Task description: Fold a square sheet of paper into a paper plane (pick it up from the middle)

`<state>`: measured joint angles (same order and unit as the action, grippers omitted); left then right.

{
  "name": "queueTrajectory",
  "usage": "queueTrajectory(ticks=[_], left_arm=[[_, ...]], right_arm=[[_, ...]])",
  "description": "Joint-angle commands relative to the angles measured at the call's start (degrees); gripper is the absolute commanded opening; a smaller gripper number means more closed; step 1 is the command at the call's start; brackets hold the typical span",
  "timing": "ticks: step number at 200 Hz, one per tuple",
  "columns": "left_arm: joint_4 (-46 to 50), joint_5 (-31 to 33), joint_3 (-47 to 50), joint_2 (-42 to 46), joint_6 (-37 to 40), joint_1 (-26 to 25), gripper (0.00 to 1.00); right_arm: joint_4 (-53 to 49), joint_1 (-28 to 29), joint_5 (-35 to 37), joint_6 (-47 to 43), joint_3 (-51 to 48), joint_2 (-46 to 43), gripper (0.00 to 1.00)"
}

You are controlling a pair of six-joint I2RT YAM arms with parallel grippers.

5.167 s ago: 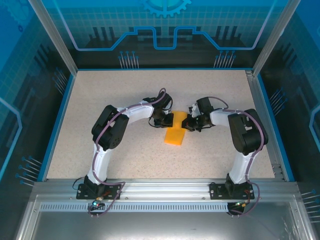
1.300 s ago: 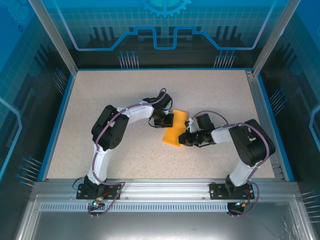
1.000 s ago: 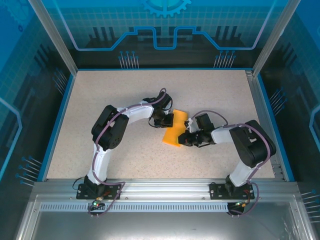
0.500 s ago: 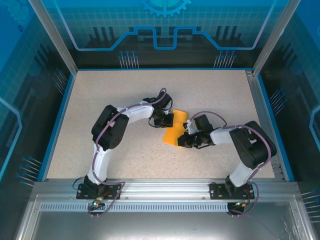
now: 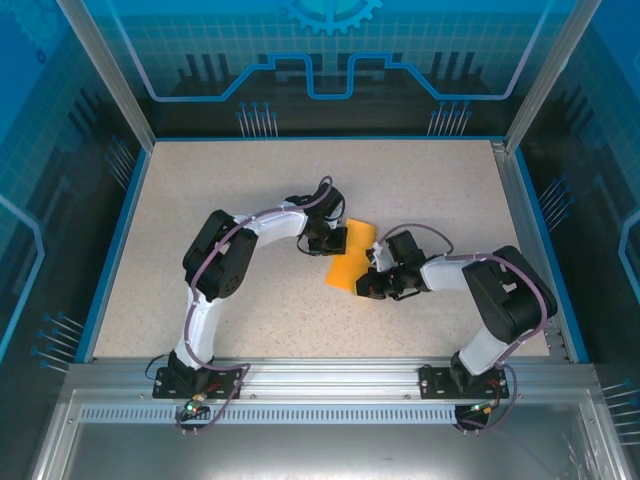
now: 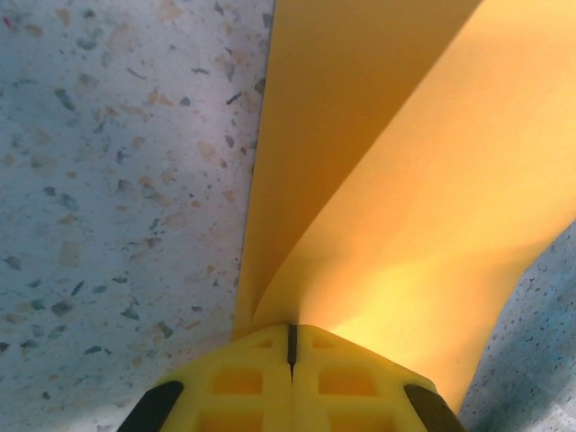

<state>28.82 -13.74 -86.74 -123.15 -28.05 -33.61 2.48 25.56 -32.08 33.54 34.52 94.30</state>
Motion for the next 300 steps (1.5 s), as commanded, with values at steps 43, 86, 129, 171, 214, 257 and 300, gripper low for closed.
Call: queueTrajectory(ticks=[43,86,129,171,214,257,300], left_arm=[[3.07,1.01,2.44,-1.97,1.62,-0.65,0.0],[2.92,1.08,2.95,-2.0,1.66,-0.63,0.0],[2.73,0.9,3.02,-2.18,1.6,-0.6,0.0],[2.89,1.09,2.87,-2.07,1.73,-0.72,0.0],[3.03,1.22,2.78,-2.16,1.93,-0.65,0.0],[3.0,1.3,2.91,-2.24,2.0,-0.62,0.0],[3.09,1.15,2.52,-2.53,1.93,-0.71,0.0]], right_arm=[[0.17,-0.87,-1.09,1.97,-0.88,-3.41,0.02],[-0.17,-6.13,-2.73,2.6,3.28,-5.66,0.01],[0.04,-6.86,-0.91,2.24,8.11,2.89,0.02],[1.6,-8.19,0.22,1.19,7.14,6.92,0.02],[3.27,-9.44,-1.49,2.08,5.01,7.16,0.03],[2.62,-11.72,-3.8,1.91,8.11,4.0,0.04],[0.95,-13.12,-4.28,-0.05,11.88,8.54,0.04]])
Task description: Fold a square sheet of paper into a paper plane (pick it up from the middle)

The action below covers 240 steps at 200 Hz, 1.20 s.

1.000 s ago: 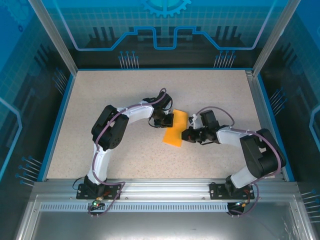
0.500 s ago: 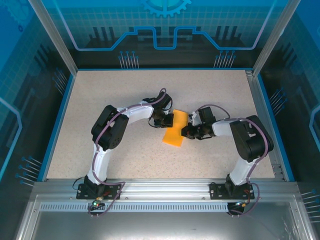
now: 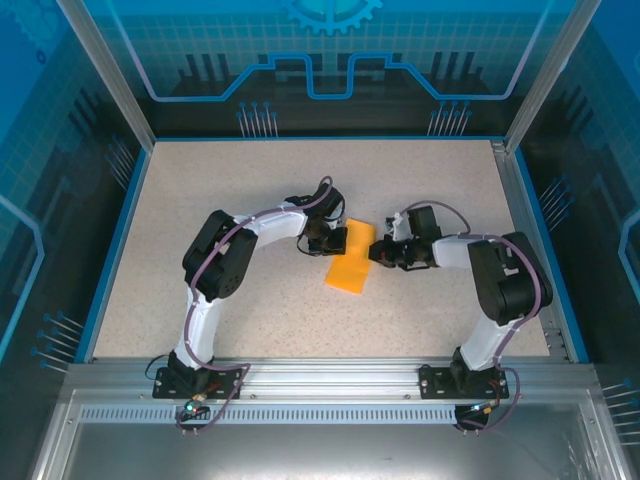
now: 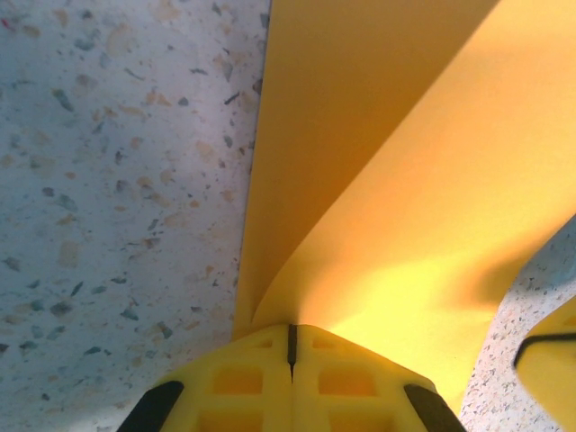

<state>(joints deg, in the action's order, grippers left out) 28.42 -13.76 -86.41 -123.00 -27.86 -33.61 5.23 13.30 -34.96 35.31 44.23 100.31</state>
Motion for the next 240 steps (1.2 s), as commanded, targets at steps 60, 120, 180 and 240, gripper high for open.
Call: queueTrajectory(ticks=[60,120,180,240], left_arm=[[3.66,1.34,2.38,-2.67,2.0,-0.64,0.0],[3.83,1.5,2.45,-2.51,2.04,-0.6,0.0],[3.87,1.44,2.39,-2.44,2.19,-0.65,0.0],[3.83,1.5,2.49,-2.3,2.27,-0.6,0.0]], right_arm=[[-6.18,-1.07,3.36,-4.37,3.87,7.25,0.04],[-8.57,-2.29,-1.12,-4.0,9.03,3.37,0.05],[-8.54,-3.52,-1.44,-4.34,10.95,8.0,0.05],[-10.31,-3.63,2.29,-4.11,11.46,11.58,0.05]])
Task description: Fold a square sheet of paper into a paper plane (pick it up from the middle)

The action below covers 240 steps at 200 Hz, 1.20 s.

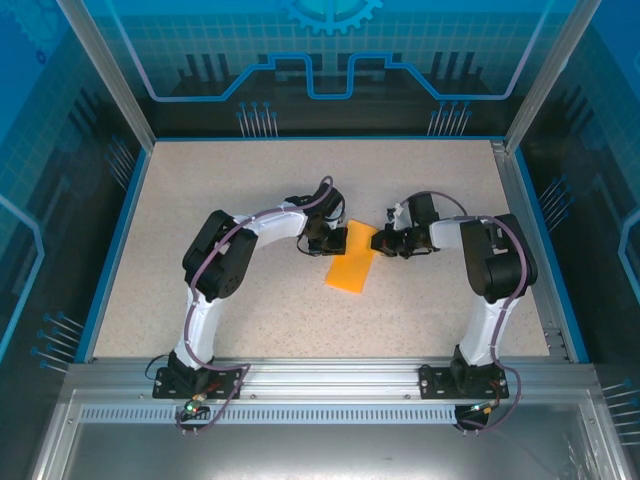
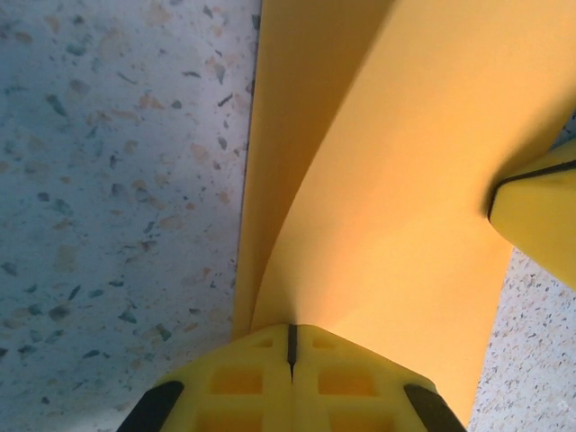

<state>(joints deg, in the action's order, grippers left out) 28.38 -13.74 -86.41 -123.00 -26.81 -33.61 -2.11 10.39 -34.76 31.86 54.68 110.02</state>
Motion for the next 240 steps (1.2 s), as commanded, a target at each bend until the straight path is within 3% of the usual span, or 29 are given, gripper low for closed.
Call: queueTrajectory(ticks=[1,47,100,150,205,240], left_arm=[[3.87,1.45,2.48,-2.32,1.18,-0.59,0.0],[3.9,1.35,2.39,-2.33,1.24,-0.59,0.0],[3.95,1.36,2.56,-2.14,1.24,-0.67,0.0],[3.89,1.38,2.56,-2.14,1.33,-0.59,0.0],[4.01,1.4,2.78,-2.13,1.36,-0.64,0.0],[3.96,1.35,2.61,-2.11,1.33,-0.69,0.0]], right_arm=[[-2.98,-0.73,1.95,-0.61,1.03,1.83,0.05],[-4.05,-2.1,-1.68,-0.18,3.7,-2.7,0.05],[-3.34,-3.37,-3.81,0.29,5.79,1.95,0.05],[-6.22,-3.29,2.31,-0.73,6.12,5.24,0.04],[-9.2,-3.82,-0.03,-0.78,9.86,0.52,0.05],[-9.69,-4.17,-0.81,-0.84,11.85,2.22,0.05]])
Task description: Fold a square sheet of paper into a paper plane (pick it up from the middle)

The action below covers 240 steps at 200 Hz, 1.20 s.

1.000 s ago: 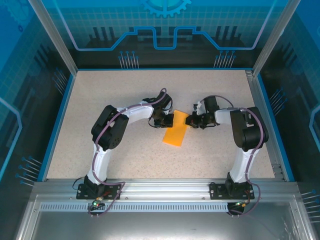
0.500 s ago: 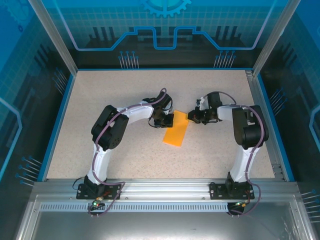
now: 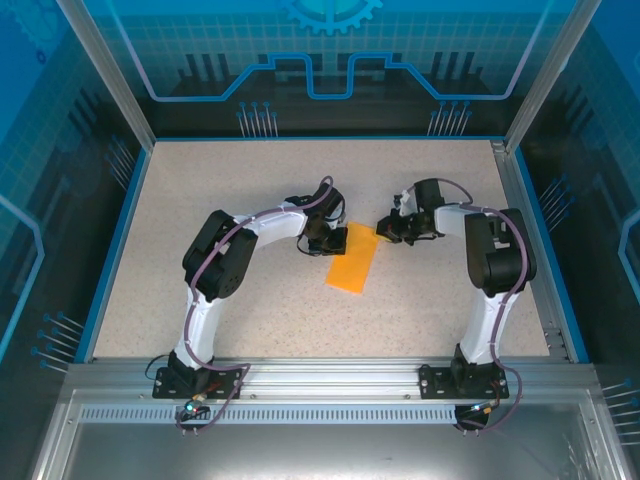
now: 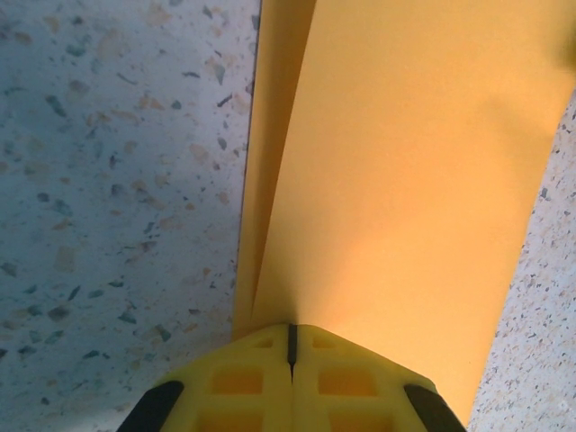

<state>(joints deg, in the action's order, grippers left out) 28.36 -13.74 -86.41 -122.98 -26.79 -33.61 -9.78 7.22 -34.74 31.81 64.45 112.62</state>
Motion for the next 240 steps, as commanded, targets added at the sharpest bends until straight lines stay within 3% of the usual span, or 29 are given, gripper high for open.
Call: queueTrajectory(ticks=[1,70,187,240], left_arm=[[3.98,1.35,2.63,-2.16,1.35,-0.72,0.0],[3.85,1.28,2.85,-2.09,1.25,-0.59,0.0],[3.98,1.15,2.52,-2.08,1.16,-0.66,0.0],[3.98,0.8,2.67,-1.76,1.29,-0.59,0.0]], right_arm=[[-1.96,-0.99,-0.85,-0.75,2.08,-0.29,0.05],[-2.08,-1.06,2.57,-0.65,1.74,4.85,0.04],[-3.12,-2.12,-2.52,0.09,4.78,4.26,0.05],[-4.87,-1.52,3.01,-0.94,4.39,7.5,0.05]])
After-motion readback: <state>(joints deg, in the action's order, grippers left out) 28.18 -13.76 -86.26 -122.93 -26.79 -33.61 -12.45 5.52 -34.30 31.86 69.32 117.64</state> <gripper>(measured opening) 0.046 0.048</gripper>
